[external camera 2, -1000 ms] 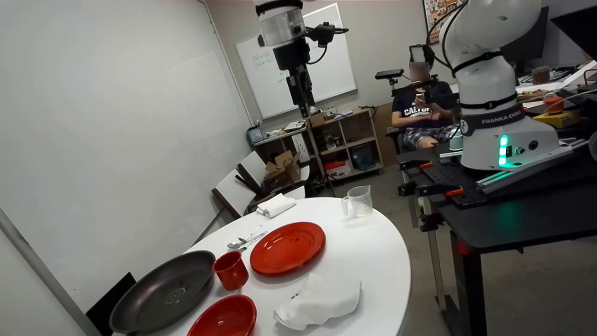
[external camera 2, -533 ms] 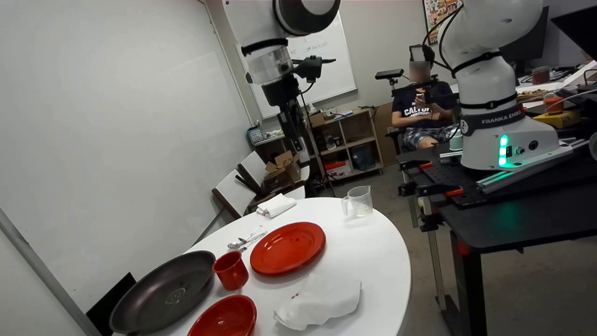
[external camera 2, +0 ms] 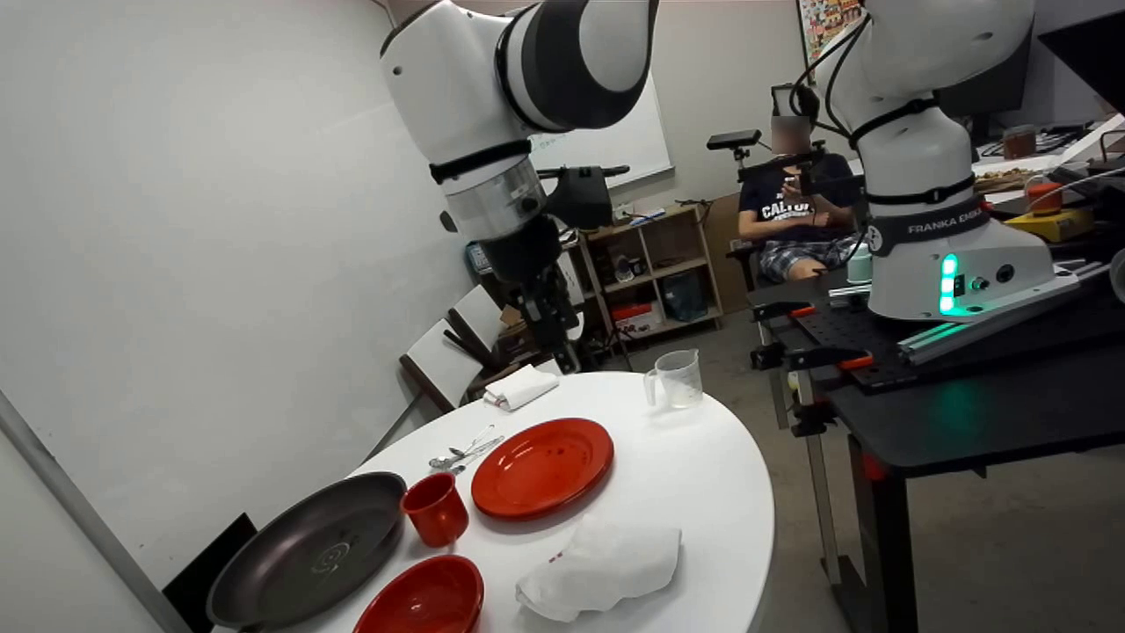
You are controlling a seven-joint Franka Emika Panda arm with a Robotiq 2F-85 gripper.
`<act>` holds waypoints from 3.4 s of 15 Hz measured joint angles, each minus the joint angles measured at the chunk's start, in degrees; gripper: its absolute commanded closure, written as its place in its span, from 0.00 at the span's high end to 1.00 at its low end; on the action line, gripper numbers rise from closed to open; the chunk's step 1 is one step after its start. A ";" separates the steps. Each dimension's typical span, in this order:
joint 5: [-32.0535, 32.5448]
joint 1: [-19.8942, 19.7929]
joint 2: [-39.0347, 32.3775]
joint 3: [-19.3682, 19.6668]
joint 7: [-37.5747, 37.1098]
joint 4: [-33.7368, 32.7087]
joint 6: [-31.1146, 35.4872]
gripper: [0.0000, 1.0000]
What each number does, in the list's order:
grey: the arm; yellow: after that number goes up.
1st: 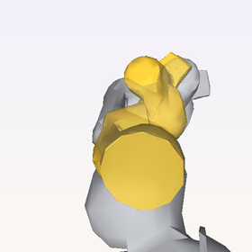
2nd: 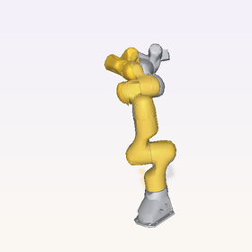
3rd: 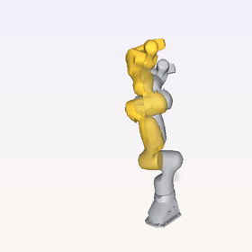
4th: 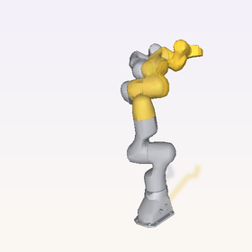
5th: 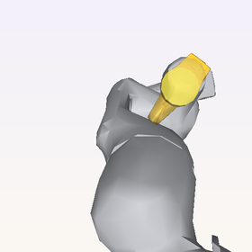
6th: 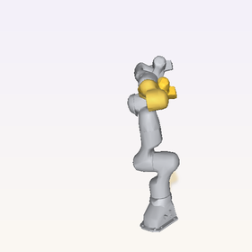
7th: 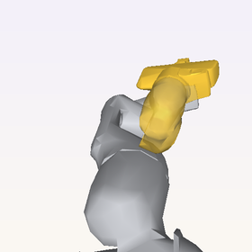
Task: Use the white towel on the left to wipe the red plate, place the towel back on the left side of the table
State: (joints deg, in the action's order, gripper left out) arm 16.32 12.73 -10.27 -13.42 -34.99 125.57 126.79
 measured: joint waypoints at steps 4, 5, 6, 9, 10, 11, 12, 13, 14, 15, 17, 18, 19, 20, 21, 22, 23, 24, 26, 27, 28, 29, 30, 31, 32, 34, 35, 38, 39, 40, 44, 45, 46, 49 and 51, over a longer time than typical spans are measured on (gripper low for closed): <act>-0.14 2.83 -5.66 0.91 -2.07 -3.15 2.05 1.00; -0.25 3.05 -7.06 1.50 -2.28 -3.92 2.56 1.00; -0.52 3.10 -8.50 2.21 -2.36 -4.74 2.90 1.00; -1.98 2.98 -13.07 4.85 -2.36 -7.84 3.33 1.00; -2.83 2.95 -14.64 5.67 -2.35 -9.09 3.33 1.00; -3.72 2.94 -16.13 6.31 -2.33 -10.29 3.31 1.00; -4.66 2.95 -17.54 6.74 -2.31 -11.44 3.21 1.00; -5.84 2.98 -18.80 6.91 -2.28 -12.46 3.07 1.00; -7.05 3.09 -19.89 6.91 -2.27 -13.34 2.98 1.00; -8.29 3.32 -20.91 6.90 -2.27 -14.11 2.83 1.00; -10.74 3.97 -22.62 6.77 -2.27 -15.35 2.26 1.00; -11.78 4.33 -23.36 6.72 -2.27 -15.69 2.02 1.00; -12.57 4.69 -23.96 6.69 -2.27 -15.85 1.85 1.00; -13.16 4.99 -24.55 6.64 -2.25 -15.91 1.74 1.00; -13.64 5.25 -25.13 6.58 -2.09 -15.92 1.69 1.00; -13.99 5.47 -25.73 6.53 -1.97 -15.94 1.66 1.00; -14.27 5.66 -26.36 6.48 -1.94 -15.95 1.52 1.00; -14.49 5.85 -27.00 6.45 -1.92 -16.03 1.19 1.00; -14.62 6.25 -28.37 6.44 -1.92 -16.38 0.20 1.00; -14.66 6.47 -29.14 6.44 -1.92 -16.78 -0.60 1.00; -14.69 6.71 -29.89 6.43 -1.92 -17.26 -1.41 1.00; -14.73 6.93 -30.63 6.41 -1.89 -17.85 -2.07 1.00; -14.80 7.16 -31.32 6.38 -1.87 -18.47 -2.51 1.00; -14.92 7.33 -31.95 6.31 -1.85 -19.15 -2.83 1.00; -15.04 7.49 -32.57 6.27 -1.82 -19.88 -3.04 1.00; -15.16 7.78 -34.04 6.18 -1.60 -21.68 -3.21 1.00; -15.19 7.92 -34.97 6.17 -1.40 -22.76 -3.22 1.00; -15.24 8.03 -38.56 6.16 0.69 -26.56 -2.76 1.00; -15.28 8.07 -40.01 6.08 1.46 -28.01 -2.42 1.00; -15.42 8.15 -41.65 5.89 2.09 -29.53 -1.92 1.00; -16.03 9.39 -47.69 5.55 3.88 -35.65 -0.52 1.00; -16.11 9.71 -48.86 5.55 3.99 -37.06 -0.52 1.00; -16.12 9.98 -49.81 5.58 3.99 -38.30 -0.56 1.00; -16.08 10.45 -51.18 6.20 4.00 -41.16 -1.06 1.00; -16.07 10.54 -51.33 6.91 4.62 -42.71 -1.55 1.00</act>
State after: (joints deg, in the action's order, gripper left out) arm 0.24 23.26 -61.60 -6.51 -30.37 82.86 125.24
